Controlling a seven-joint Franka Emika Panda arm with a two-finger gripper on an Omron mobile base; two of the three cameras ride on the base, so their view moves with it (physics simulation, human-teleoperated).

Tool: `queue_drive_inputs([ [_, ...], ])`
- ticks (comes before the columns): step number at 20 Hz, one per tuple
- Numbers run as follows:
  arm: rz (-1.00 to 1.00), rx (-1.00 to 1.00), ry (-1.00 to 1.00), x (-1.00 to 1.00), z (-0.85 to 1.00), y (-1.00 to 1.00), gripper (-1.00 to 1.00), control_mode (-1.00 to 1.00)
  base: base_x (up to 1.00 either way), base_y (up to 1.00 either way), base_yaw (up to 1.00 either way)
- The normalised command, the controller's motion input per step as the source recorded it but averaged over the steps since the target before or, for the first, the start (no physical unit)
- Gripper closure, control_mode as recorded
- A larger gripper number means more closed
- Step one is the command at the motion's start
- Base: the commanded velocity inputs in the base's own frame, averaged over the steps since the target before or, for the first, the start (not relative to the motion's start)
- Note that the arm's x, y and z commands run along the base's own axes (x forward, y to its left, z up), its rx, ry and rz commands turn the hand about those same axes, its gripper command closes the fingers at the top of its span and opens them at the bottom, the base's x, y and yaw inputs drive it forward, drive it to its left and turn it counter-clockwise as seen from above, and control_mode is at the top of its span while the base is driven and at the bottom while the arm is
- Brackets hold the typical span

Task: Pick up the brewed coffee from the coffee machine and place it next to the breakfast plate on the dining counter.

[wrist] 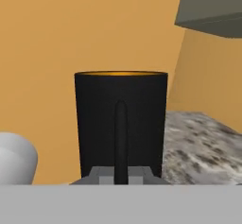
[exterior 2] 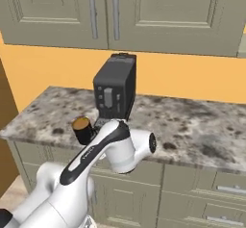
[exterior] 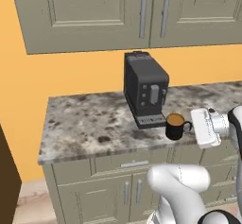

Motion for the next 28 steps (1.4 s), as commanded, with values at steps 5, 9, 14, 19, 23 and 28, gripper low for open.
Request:
queue_drive_inputs([
  [5, 0.00, 0.00, 0.00, 0.00, 0.00, 0.00, 1.00, 1.00, -0.20, -0.23, -0.73],
  [9, 0.00, 0.00, 0.00, 0.00, 0.00, 0.00, 1.00, 1.00, -0.02, 0.00, -0.84],
  [14, 0.00, 0.00, 0.00, 0.00, 0.00, 0.00, 1.00, 1.00, -0.10, 0.00, -0.81],
  [19, 0.00, 0.00, 0.00, 0.00, 0.00, 0.00, 1.00, 1.00, 0.00, -0.02, -0.84],
  [23, 0.00, 0.00, 0.00, 0.00, 0.00, 0.00, 1.00, 1.00, 0.00, -0.08, -0.83],
  [28, 0.00, 0.00, 0.00, 0.00, 0.00, 0.00, 1.00, 1.00, 0.00, -0.10, -0.82],
])
